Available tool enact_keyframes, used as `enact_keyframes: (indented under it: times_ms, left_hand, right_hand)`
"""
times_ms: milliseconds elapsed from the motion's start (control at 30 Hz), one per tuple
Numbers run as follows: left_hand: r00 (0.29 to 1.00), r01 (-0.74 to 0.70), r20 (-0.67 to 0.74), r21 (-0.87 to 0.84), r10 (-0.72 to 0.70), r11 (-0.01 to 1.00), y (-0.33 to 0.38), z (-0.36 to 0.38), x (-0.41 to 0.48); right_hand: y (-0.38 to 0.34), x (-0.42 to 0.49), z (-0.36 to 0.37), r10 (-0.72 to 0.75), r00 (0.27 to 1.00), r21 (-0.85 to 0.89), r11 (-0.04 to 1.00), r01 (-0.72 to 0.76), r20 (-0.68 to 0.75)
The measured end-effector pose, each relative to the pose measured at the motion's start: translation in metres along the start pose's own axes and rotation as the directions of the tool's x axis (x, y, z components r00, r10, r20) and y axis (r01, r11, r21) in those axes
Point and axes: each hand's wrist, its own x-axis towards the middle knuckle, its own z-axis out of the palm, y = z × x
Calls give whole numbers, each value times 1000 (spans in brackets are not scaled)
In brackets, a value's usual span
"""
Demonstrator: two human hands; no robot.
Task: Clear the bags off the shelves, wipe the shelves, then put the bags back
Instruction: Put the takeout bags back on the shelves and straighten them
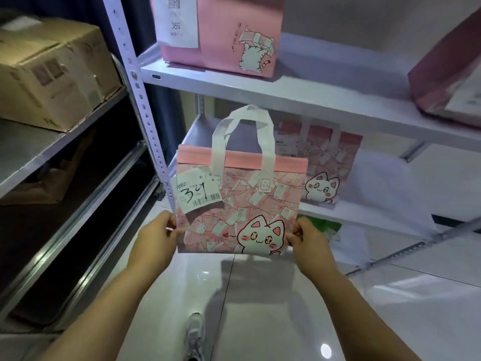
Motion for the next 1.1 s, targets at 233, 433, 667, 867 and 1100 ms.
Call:
enact_keyframes:
  times_ms: [233, 433, 667, 867, 1100]
  left_hand:
    - [982, -165, -98, -59, 159, 985, 56, -19, -76]
    - [935, -325, -181, -89, 306, 941, 125, -39, -96]
    - [859, -479, -261, -110, 440, 871, 207, -61, -78]
    - [810, -562, -284, -125, 514, 817, 262, -72, -44]
    - [798, -582, -255, -89, 546, 809, 303, -57, 23]
  right_hand:
    - [14, -57, -81, -132, 980, 75, 987, 144, -148]
    - [5, -74, -155, -200, 934, 118, 963, 243, -298]
    - [-20, -58, -225, -246, 836, 110, 934, 339, -491]
    - [-38, -20, -264, -245, 764, 58, 937, 345, -597]
    - [-55, 39, -279, -187, 748, 14, 967, 253, -637]
